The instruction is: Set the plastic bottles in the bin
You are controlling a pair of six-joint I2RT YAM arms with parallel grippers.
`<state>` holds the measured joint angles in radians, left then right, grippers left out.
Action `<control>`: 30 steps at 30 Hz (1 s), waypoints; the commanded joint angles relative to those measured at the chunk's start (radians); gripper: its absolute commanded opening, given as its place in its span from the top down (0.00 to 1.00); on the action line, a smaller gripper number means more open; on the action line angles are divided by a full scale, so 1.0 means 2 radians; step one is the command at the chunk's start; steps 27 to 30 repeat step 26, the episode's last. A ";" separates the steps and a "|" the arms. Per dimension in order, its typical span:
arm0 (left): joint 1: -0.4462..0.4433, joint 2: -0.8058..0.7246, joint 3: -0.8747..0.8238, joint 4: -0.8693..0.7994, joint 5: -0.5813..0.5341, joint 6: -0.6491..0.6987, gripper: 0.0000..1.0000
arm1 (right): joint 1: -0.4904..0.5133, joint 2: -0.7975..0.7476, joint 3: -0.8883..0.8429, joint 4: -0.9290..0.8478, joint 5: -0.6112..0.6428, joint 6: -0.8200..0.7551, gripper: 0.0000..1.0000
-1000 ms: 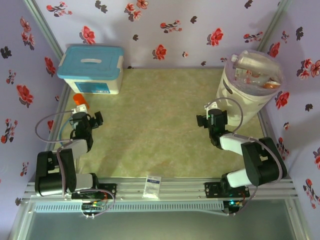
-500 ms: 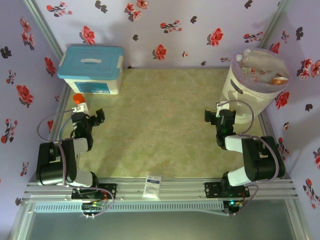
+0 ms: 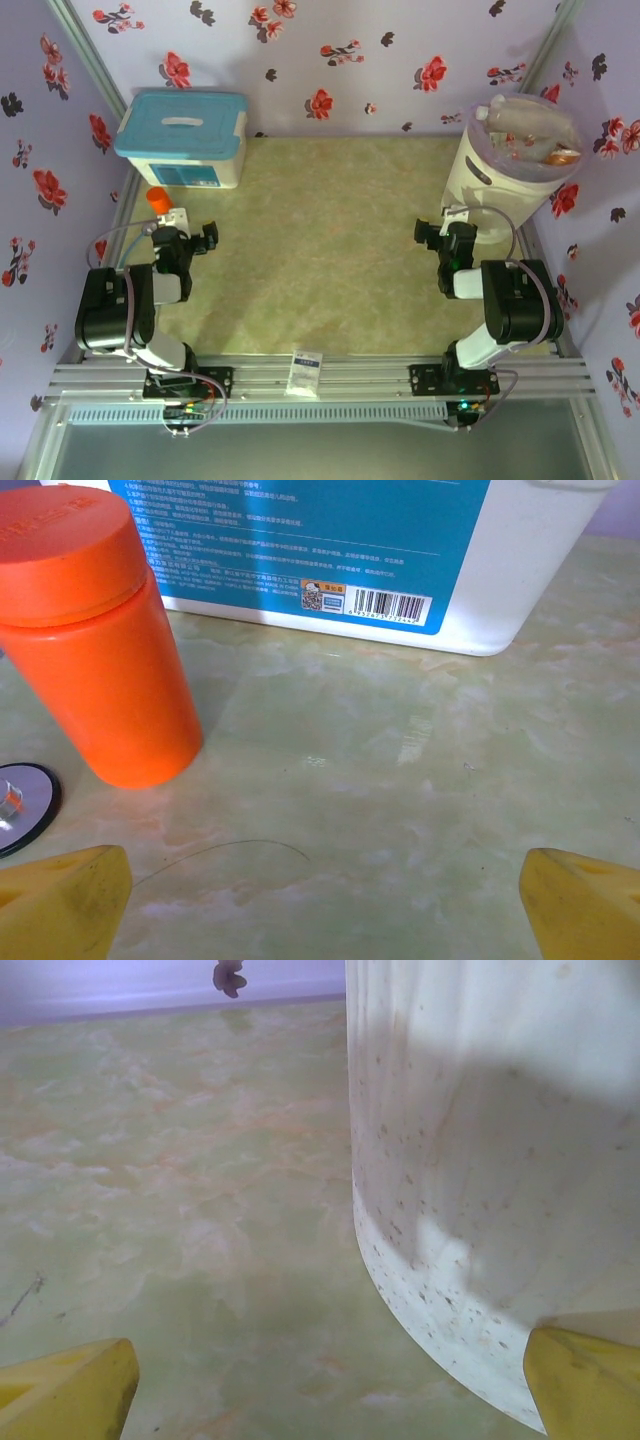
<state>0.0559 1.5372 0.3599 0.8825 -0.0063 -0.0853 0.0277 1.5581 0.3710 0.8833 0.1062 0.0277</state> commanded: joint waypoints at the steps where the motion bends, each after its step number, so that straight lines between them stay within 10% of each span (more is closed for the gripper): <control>1: -0.003 0.002 0.009 0.015 -0.004 0.016 0.00 | -0.003 0.001 0.004 0.010 -0.001 0.013 0.01; 30: -0.003 0.002 0.009 0.015 -0.004 0.015 0.00 | -0.003 0.001 0.009 0.002 0.023 0.021 0.01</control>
